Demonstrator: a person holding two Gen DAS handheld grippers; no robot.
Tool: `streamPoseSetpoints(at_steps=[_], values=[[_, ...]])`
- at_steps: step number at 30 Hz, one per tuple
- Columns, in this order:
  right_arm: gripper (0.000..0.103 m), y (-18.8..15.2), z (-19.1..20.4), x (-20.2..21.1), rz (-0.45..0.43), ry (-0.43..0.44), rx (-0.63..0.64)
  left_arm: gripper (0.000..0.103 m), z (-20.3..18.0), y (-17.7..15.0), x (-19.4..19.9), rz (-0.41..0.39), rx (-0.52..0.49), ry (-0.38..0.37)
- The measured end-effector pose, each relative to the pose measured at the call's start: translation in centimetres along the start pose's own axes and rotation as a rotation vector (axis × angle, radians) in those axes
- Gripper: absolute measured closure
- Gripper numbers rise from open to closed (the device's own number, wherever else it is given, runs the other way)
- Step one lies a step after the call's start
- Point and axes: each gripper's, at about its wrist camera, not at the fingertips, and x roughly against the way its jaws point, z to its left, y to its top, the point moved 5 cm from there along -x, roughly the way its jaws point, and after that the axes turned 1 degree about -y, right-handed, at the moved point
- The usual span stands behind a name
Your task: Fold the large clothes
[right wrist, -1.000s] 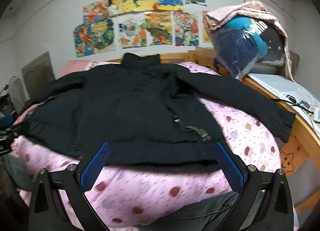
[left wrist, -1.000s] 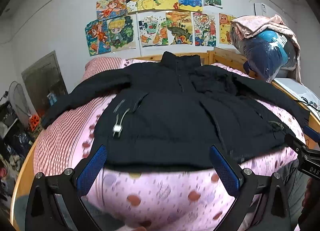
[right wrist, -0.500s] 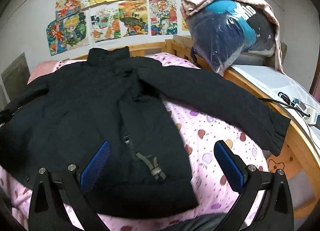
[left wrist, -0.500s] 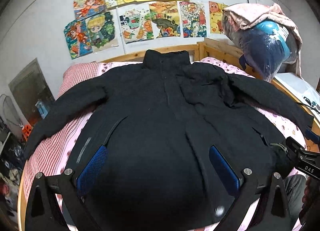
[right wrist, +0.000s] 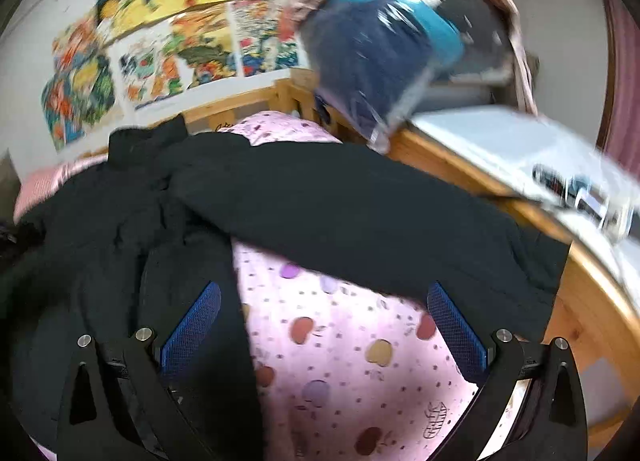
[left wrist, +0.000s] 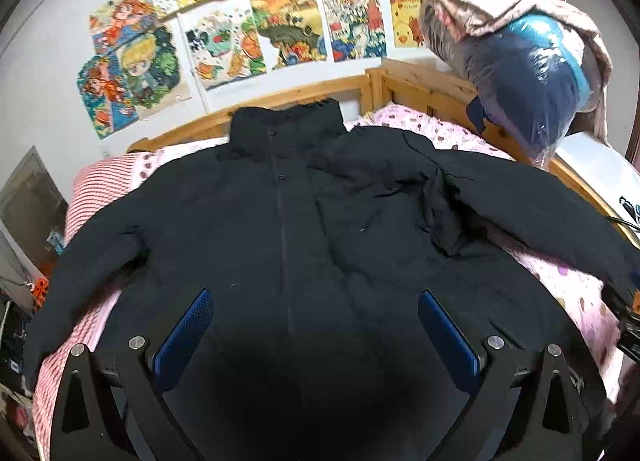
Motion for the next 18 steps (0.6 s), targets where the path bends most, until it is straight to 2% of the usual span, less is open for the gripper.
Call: streamPoseSetpoints(at_steps=[2,4,9,13,18], values=[[0.001,-0.4,-1.6,-0.6,0.015,0.069,-0.085,0.0,-0.4,0.8,-1.5,0.004,-0.007,0.002],[0.001,-1.0,-2.8,-1.2,0.017,0.089,-0.134,0.0,-0.7,1.6,-3.1,-0.012,-0.025,0.027],[0.001,-2.6,-4.7,-3.3,0.064,0.087,-0.196,0.0,-0.9,2.8,-6.5,0.015,-0.031,0.045],[0.001,-3.2,-6.4,-5.1,0.097,0.063,-0.315,0.0,-1.4,3.4,-9.0,0.047,-0.033,0.033],[0.001,-3.0,-7.0,-6.9,0.075,0.085,-0.442,0.0,-3.0,5.4,-12.4,0.07,-0.034,-0.023]])
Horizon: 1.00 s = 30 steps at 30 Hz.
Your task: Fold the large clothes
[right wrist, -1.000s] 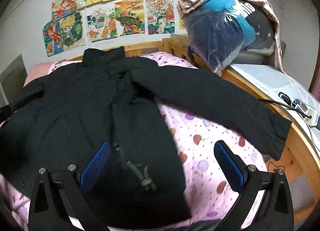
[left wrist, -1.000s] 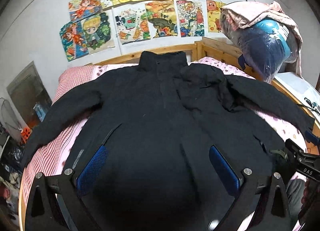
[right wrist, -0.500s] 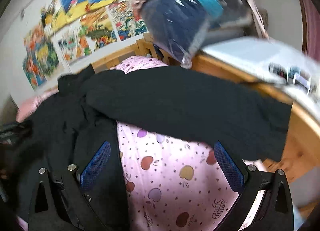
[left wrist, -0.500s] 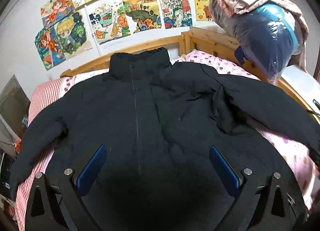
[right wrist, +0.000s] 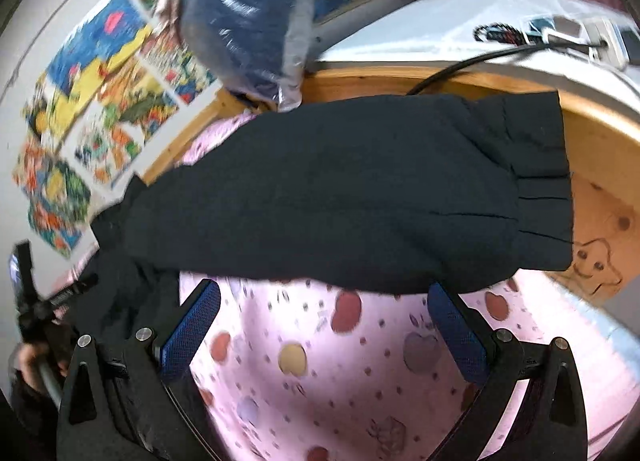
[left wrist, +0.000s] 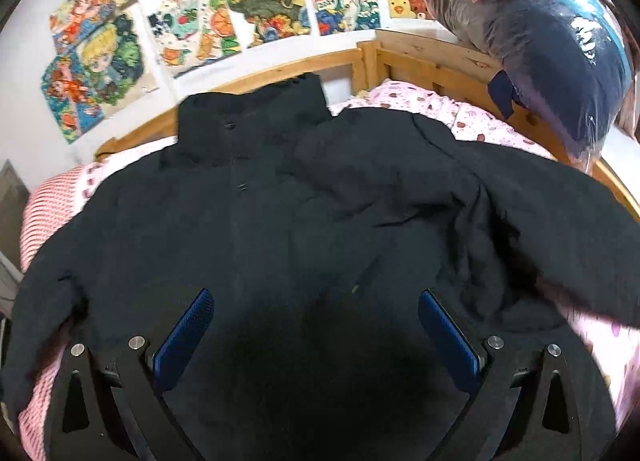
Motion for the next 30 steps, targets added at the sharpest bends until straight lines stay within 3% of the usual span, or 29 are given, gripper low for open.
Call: streamPoseSetpoints(at_steps=[6,9,12,13,15,18,19,20,23,30], values=[[0.001,0.8,-0.1,-1.8,-0.088,0.068,-0.217,0.0,-3.1,3.1,-4.2,-0.019,0.047,-0.172],[0.002,0.8,-0.6,-2.5,-0.131,0.044,-0.311,0.0,-4.2,3.5,-6.5,0.005,0.059,-0.203],[0.022,0.7,-1.3,-3.0,-0.153,-0.021,-0.364,0.0,-4.6,2.7,-9.9,0.093,0.081,-0.191],[0.034,0.6,-1.5,-3.2,-0.162,-0.052,-0.383,0.0,-4.5,2.0,-11.0,0.133,0.095,-0.197],[0.047,0.6,-2.4,-3.3,-0.177,-0.071,-0.434,0.0,-4.3,0.9,-12.5,0.171,0.131,-0.227],[0.063,0.7,-3.7,-3.2,-0.193,-0.056,-0.511,0.0,-3.8,0.0,-13.1,0.162,0.173,-0.263],[0.073,0.8,-3.9,-3.3,-0.2,-0.049,-0.523,0.0,-3.9,-0.2,-13.0,0.156,0.175,-0.265],[0.082,1.1,-3.9,-3.4,-0.206,-0.037,-0.53,0.0,-3.9,-0.3,-13.0,0.152,0.175,-0.264],[0.093,1.7,-3.6,-3.0,-0.236,-0.024,-0.507,0.0,-4.0,-0.5,-12.7,0.148,0.176,-0.264],[0.096,5.1,0.2,0.5,-0.346,-0.06,-0.255,0.0,-2.2,-0.3,-10.7,0.223,0.233,-0.294]])
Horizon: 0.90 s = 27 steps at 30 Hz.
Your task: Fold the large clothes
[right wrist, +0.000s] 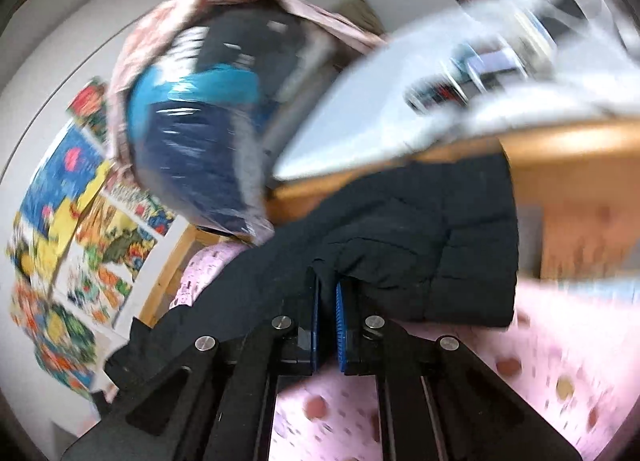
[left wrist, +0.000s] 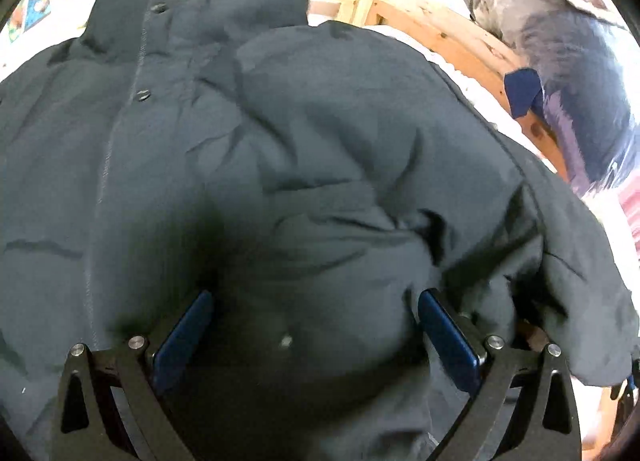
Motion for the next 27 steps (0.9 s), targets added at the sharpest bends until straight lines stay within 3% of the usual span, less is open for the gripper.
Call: streamPoseSetpoints(at_steps=[3,7,10,14,19,23,27], values=[[0.096,2.4,4.4,0.2,-0.038,0.053,0.154,0.0,1.3,0.0,2.3,0.001,-0.011,0.013],[0.096,3.3,12.5,-0.4,-0.01,0.163,0.385,0.0,3.3,-0.2,5.4,-0.02,-0.056,0.065],[0.096,1.2,18.9,-0.9,0.035,0.261,0.565,0.0,5.6,-0.3,7.8,-0.033,-0.04,0.041],[0.096,-4.9,25.5,-0.8,0.115,0.365,0.808,0.0,9.1,-0.8,10.8,-0.081,0.019,-0.016],[0.096,-15.5,29.1,-0.1,0.266,0.411,1.134,0.001,11.5,-1.2,12.5,-0.166,0.093,-0.21],[0.096,-21.8,27.5,-0.1,0.42,0.392,1.257,0.002,11.0,-1.3,11.9,-0.185,0.133,-0.432],[0.089,-25.0,26.5,1.0,0.476,0.378,1.322,0.002,9.4,-1.2,10.5,-0.16,0.126,-0.524]])
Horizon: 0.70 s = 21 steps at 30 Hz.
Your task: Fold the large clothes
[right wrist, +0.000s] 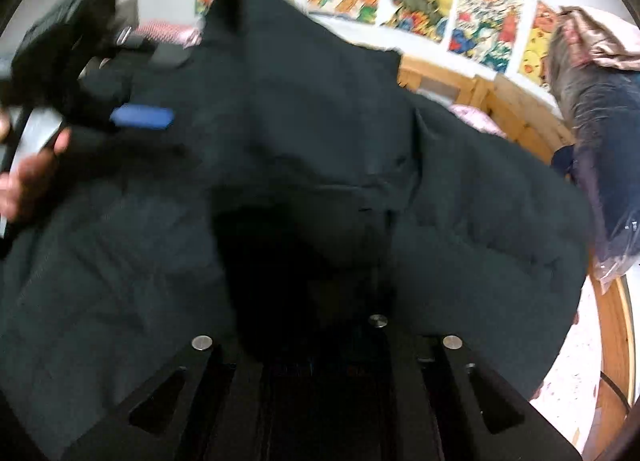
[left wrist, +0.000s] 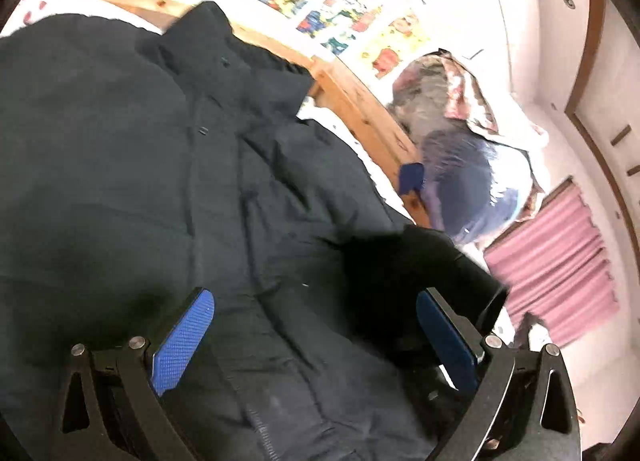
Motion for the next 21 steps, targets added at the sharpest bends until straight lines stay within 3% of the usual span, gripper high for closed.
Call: streamPoseSetpoints(at_steps=[5,10,13,18,20,21], values=[[0.069,-2.3,1.6,1.7,-0.001,0.09,-0.042,0.002,-0.4,-0.4,-3.1,0.043,0.045,-0.115],[0.063,-4.4,2.3,3.4,-0.017,0.135,-0.091,0.002,0.2,-0.7,-5.3,0.084,0.129,-0.198],[0.061,-5.4,3.0,4.5,-0.023,0.143,-0.09,0.002,-0.9,-1.0,-5.1,0.088,0.104,-0.257],[0.046,-7.0,3.4,6.5,-0.037,0.198,-0.138,0.002,-3.4,-1.7,-5.0,0.124,0.027,-0.296],[0.043,-8.3,2.4,7.2,-0.041,0.222,-0.168,0.002,-3.5,-2.1,-5.2,0.142,0.002,-0.253],[0.043,-9.0,2.6,7.8,-0.045,0.232,-0.186,0.013,-3.8,-2.3,-5.6,0.158,-0.018,-0.208]])
